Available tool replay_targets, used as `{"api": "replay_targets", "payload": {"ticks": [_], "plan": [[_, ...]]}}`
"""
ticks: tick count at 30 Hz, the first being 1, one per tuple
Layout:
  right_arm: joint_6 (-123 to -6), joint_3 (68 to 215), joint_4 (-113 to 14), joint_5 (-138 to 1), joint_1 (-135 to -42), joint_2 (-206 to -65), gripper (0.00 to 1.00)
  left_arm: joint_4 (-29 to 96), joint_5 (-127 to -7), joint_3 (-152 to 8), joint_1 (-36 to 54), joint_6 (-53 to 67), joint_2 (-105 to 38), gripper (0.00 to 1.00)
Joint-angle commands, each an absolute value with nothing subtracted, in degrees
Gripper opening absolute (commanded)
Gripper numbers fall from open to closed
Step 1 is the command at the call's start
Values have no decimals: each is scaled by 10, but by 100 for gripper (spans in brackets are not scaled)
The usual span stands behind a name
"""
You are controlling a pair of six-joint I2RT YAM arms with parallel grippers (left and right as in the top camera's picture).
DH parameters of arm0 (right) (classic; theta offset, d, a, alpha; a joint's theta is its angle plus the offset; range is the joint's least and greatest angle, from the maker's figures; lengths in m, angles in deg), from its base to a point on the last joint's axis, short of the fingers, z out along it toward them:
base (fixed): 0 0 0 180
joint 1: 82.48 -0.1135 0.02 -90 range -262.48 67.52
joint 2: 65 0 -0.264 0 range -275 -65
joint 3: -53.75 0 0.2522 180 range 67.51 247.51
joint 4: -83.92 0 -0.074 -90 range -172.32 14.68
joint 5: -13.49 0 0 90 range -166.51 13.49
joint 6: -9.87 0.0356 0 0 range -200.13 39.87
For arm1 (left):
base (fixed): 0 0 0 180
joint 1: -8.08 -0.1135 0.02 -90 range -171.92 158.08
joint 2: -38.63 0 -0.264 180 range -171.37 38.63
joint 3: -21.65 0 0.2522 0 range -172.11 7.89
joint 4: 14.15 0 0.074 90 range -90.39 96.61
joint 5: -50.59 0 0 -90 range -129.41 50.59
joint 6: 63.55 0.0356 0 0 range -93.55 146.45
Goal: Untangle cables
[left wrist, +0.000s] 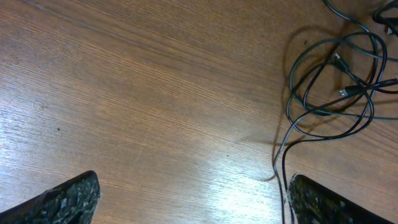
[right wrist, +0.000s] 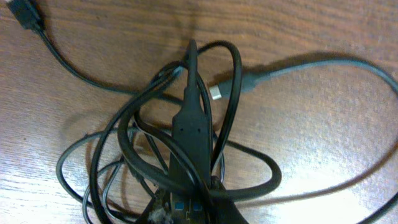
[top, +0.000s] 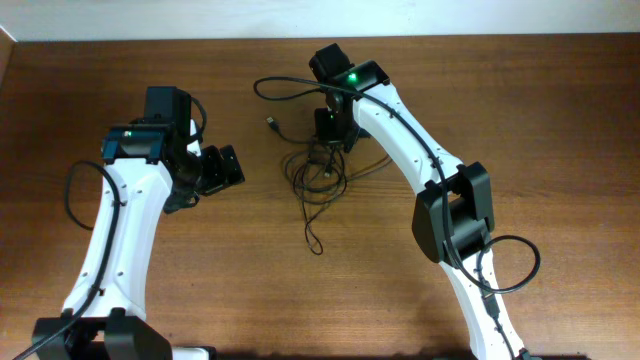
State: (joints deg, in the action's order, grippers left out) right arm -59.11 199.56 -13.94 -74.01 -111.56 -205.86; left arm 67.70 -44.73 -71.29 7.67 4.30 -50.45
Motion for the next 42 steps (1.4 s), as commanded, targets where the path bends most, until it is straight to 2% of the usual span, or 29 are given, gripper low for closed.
{"api": "replay_targets", "payload": {"ticks": [1,7,14,17,19,22,25,31,34,37,39,40,42], "plan": [[-589,2036,-104,-739,-1109,-2035,4,676,-445,-708,79,37,-508,99],[-611,2234,23,-704,-1106,-1935,4,676,-445,-708,79,37,-508,99],[-622,2381,43,-568,-1106,-1825,4,676,-445,-707,79,38,-508,99],[-614,2395,28,-605,-1106,-1784,4,677,-445,-707,79,38,-508,99],[-580,2395,52,-718,-1106,-1773,4,676,-445,-707,79,37,-508,99],[-459,2387,147,-920,-1106,-1786,4,677,-445,-707,79,37,-508,99],[-453,2358,142,-857,-1106,-1793,4,678,-445,-707,79,37,-508,99],[-453,2354,18,-586,-1106,-1787,4,678,-445,-707,79,38,-508,99],[-453,2354,2,-633,-1106,-1783,4,678,-445,-707,79,38,-508,99],[-449,2353,93,-874,-1116,-1795,4,678,-445,-707,79,38,-508,99],[-430,2353,150,-953,-1121,-1807,4,680,-445,-707,79,37,-508,99],[-449,2349,150,-925,-1121,-1809,4,680,-445,-707,79,37,-508,99],[-458,2343,128,-743,-1120,-1810,4,679,-445,-707,79,37,-508,99]]}}
